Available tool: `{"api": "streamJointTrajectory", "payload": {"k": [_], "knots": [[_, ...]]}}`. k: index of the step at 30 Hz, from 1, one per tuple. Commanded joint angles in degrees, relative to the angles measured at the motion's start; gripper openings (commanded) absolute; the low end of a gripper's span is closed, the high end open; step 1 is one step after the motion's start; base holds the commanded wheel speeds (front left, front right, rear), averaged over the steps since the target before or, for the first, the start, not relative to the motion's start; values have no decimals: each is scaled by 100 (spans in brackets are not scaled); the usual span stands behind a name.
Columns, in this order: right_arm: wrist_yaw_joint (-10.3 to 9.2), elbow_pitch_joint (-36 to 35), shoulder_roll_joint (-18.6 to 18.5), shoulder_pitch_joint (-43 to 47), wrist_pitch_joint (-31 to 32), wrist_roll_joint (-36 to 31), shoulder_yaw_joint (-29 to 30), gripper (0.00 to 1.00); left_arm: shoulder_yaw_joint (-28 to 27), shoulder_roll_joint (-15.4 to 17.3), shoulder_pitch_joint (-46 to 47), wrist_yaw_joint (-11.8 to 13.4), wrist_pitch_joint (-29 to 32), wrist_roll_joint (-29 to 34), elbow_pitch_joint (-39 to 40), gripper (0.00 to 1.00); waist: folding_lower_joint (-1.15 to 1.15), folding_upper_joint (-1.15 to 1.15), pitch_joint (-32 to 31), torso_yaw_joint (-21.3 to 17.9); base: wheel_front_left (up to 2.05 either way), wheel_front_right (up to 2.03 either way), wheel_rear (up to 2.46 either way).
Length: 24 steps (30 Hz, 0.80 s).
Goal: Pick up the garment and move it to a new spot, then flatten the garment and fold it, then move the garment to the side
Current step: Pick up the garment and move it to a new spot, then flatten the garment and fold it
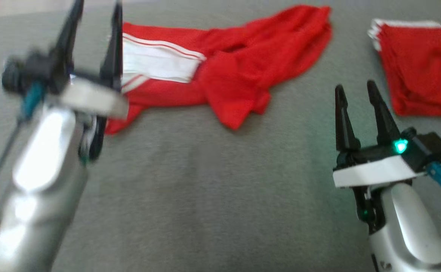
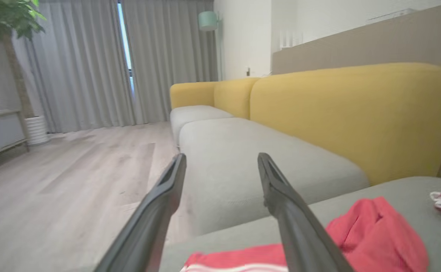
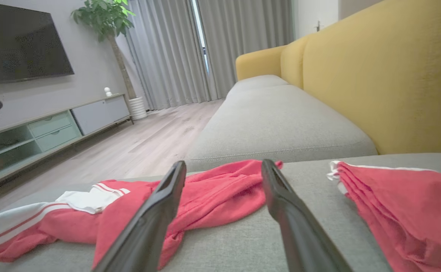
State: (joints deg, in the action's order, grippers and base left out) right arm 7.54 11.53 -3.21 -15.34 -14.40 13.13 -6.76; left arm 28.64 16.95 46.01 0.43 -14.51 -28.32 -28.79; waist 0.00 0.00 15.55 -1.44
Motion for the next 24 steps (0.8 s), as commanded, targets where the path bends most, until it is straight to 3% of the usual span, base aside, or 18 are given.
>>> {"api": "streamJointTrajectory", "payload": {"k": [1,8,13,17,24], "knots": [[-5,-157,33,52,-60,-98,-51,100,-289,284,-310,125,-46,127,376,100,0,0,-419,483,0,0,0],[-5,-10,33,386,-60,-124,168,100,-723,153,-1880,410,-48,353,1276,100,0,0,-724,820,0,0,0],[-5,128,33,580,-60,-148,139,100,-1231,-406,-3009,497,-48,615,2082,100,0,0,-817,910,0,0,0],[-5,176,33,545,-56,-216,134,100,-1573,-795,-3296,363,-48,778,2357,100,0,0,-795,1015,0,0,0],[-5,549,33,289,495,-348,-172,100,-1816,-1127,-3349,-53,-49,1105,2311,100,0,0,-650,1262,0,0,0]]}}
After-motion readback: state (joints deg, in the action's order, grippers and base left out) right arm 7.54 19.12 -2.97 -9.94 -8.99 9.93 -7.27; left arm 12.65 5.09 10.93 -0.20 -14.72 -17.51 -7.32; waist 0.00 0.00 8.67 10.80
